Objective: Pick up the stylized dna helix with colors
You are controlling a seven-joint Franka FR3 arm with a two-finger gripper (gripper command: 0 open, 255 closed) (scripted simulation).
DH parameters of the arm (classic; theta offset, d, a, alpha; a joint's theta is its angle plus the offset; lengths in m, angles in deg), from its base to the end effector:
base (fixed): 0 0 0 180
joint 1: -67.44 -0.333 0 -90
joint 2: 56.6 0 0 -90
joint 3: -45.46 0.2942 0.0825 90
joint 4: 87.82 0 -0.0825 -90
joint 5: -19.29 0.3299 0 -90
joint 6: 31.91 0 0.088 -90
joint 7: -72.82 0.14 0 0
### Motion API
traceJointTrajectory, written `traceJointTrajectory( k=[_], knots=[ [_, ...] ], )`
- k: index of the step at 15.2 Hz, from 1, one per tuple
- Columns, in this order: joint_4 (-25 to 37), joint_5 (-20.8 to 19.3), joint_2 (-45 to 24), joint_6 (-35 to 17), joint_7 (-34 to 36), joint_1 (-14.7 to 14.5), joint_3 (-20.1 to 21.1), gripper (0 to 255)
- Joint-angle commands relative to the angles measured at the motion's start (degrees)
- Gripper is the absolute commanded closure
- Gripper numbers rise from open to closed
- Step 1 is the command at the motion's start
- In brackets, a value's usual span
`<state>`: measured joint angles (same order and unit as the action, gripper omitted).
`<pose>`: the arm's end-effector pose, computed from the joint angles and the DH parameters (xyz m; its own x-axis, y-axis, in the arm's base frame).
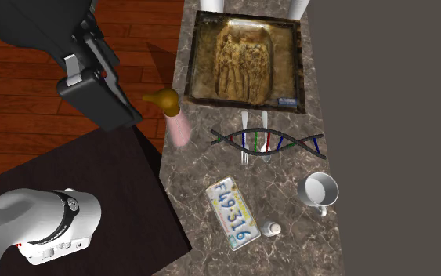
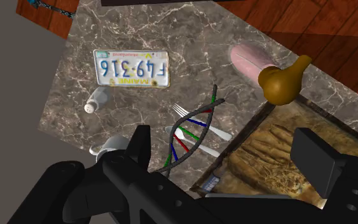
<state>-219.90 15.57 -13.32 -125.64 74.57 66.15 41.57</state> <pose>0.2858 -0.0270 0.5605 0.9947 -0.0571 0.0853 -0.0586 -0.9982 0.0158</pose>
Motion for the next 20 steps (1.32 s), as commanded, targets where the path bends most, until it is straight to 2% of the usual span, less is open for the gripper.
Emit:
traceJointTrajectory(
  k=[1,10,20],
  knots=[
    [0.0,0.0,0.0,0.0,0.0,0.0,0.0,0],
    [0.3,0.2,-16.3,-12.9,15.2,2.3,5.6,0],
    [8.9,-3.2,-38.5,-22.3,31.8,4.6,8.9,0]
  ],
)
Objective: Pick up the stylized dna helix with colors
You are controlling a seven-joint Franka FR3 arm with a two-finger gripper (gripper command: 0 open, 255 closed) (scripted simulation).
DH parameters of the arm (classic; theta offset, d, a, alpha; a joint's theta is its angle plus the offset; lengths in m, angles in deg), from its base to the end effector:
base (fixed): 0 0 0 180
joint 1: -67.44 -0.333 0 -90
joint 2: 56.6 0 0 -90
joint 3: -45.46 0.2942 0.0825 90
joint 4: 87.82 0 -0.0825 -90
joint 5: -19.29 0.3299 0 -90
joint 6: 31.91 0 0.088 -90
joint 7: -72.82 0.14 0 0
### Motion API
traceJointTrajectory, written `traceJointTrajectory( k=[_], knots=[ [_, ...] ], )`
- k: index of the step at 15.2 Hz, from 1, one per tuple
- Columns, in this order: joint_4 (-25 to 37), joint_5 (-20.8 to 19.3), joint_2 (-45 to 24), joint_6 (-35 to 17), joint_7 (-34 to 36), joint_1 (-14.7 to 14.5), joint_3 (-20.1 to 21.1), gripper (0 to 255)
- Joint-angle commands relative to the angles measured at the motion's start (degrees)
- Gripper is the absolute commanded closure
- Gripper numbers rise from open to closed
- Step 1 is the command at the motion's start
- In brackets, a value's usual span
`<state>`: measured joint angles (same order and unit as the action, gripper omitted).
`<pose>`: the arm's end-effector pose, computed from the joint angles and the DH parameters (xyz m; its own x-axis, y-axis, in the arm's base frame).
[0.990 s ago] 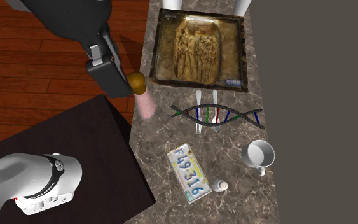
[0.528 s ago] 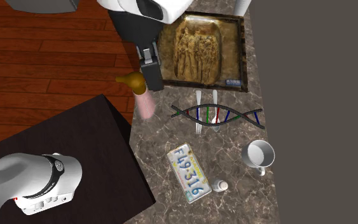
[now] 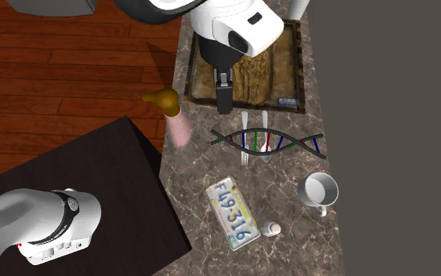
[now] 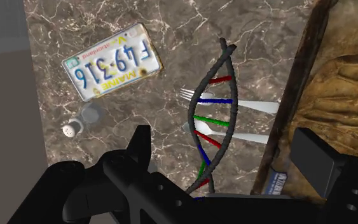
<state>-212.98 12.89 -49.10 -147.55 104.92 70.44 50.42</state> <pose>0.4572 0.0064 0.4127 0.8889 -0.4575 0.0257 -0.4573 -0.8820 0.1137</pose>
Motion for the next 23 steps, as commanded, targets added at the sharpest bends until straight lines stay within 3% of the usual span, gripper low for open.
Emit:
traceJointTrajectory(
  k=[1,13,23],
  knots=[
    [3.2,-1.0,-5.0,-0.9,3.1,0.5,0.1,0],
    [23.9,-4.5,-32.7,-2.6,18.8,0.4,-2.7,0],
    [49.6,-2.9,-56.7,2.9,26.8,1.3,-6.3,0]
  ],
)
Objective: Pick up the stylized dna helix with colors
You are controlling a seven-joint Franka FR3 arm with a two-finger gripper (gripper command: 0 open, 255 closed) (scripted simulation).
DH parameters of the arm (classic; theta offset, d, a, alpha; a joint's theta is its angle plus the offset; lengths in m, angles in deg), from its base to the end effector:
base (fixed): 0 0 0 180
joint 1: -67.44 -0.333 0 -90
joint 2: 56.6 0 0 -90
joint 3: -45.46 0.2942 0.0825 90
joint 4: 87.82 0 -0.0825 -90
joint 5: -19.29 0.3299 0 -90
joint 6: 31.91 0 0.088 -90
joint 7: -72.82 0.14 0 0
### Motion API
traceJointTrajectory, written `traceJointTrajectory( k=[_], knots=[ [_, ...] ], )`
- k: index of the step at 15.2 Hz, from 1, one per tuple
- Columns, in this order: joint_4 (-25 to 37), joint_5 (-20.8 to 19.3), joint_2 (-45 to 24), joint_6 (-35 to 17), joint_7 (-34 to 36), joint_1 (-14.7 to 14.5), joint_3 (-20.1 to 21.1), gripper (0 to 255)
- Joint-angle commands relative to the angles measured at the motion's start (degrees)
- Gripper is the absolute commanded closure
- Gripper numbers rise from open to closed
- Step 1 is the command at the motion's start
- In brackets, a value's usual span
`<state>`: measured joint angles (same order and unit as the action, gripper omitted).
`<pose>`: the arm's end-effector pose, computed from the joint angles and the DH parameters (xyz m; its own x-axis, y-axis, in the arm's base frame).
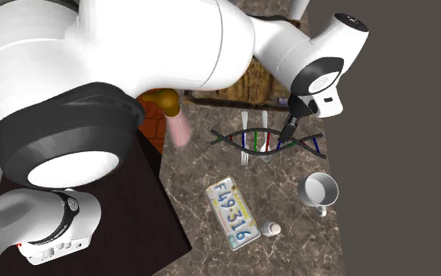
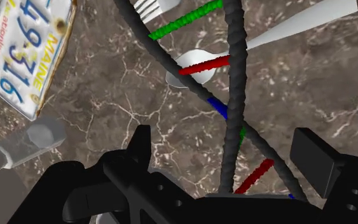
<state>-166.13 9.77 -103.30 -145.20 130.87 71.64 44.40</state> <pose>0.6428 -0.0728 0.1994 0.5259 -0.8504 0.0159 -0.8244 -0.5051 0.2555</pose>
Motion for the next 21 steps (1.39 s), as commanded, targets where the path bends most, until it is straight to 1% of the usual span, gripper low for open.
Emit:
traceJointTrajectory(
  k=[1,9,10,19,21],
  knots=[
    [2.8,0.2,-3.0,0.1,0.9,0.1,-0.3,0],
    [3.4,0.1,-6.4,-2.6,1.3,0.1,-0.4,0],
    [3.6,0.1,-6.5,-2.6,1.3,0.1,-0.4,255],
    [3.4,0.1,-6.4,-2.6,1.3,0.1,-0.4,255],
    [3.1,0.1,-5.3,-1.8,1.2,0.1,-0.3,255]
  ],
)
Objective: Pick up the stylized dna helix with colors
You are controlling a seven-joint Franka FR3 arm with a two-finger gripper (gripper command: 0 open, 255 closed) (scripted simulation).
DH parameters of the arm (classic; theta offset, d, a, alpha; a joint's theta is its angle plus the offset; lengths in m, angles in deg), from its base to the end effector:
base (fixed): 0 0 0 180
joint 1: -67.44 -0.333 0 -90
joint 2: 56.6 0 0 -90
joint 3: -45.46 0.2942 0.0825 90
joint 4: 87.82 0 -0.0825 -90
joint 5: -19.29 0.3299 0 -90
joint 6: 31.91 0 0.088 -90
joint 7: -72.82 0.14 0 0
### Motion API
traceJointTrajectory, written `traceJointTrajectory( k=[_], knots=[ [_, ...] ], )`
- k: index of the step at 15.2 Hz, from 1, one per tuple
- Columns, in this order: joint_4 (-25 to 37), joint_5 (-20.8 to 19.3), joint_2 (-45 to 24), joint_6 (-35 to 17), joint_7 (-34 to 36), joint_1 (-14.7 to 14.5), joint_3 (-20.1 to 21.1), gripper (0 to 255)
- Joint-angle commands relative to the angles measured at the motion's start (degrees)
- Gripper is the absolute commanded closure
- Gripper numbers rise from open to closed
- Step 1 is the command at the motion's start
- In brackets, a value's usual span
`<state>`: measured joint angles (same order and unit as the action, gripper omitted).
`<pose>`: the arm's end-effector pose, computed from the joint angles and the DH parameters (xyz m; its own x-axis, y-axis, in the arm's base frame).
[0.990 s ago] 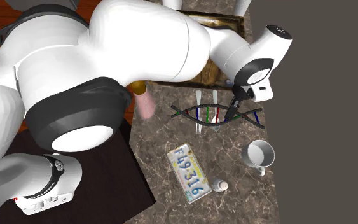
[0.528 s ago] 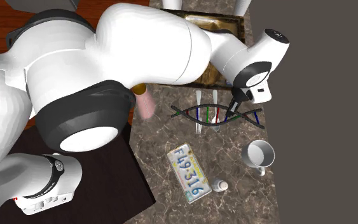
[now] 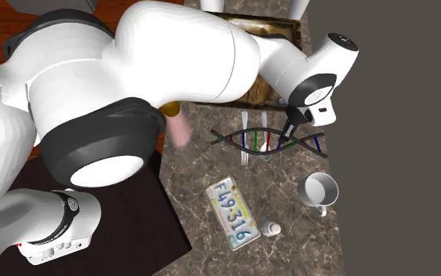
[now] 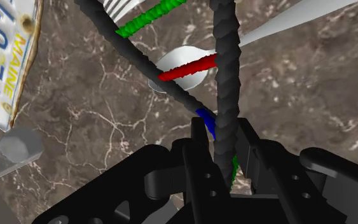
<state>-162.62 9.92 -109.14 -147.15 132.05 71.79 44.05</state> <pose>0.6492 -0.0772 0.1580 0.5072 -0.8617 0.0176 -0.8342 -0.4857 0.2611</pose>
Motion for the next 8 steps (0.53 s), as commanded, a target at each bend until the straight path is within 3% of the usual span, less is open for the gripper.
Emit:
traceJointTrajectory(
  k=[1,8],
  knots=[
    [-0.5,0.0,1.1,0.5,-0.1,0.0,0.0,255],
    [-0.8,0.1,4.4,3.6,-0.5,-0.1,0.1,255]
  ],
)
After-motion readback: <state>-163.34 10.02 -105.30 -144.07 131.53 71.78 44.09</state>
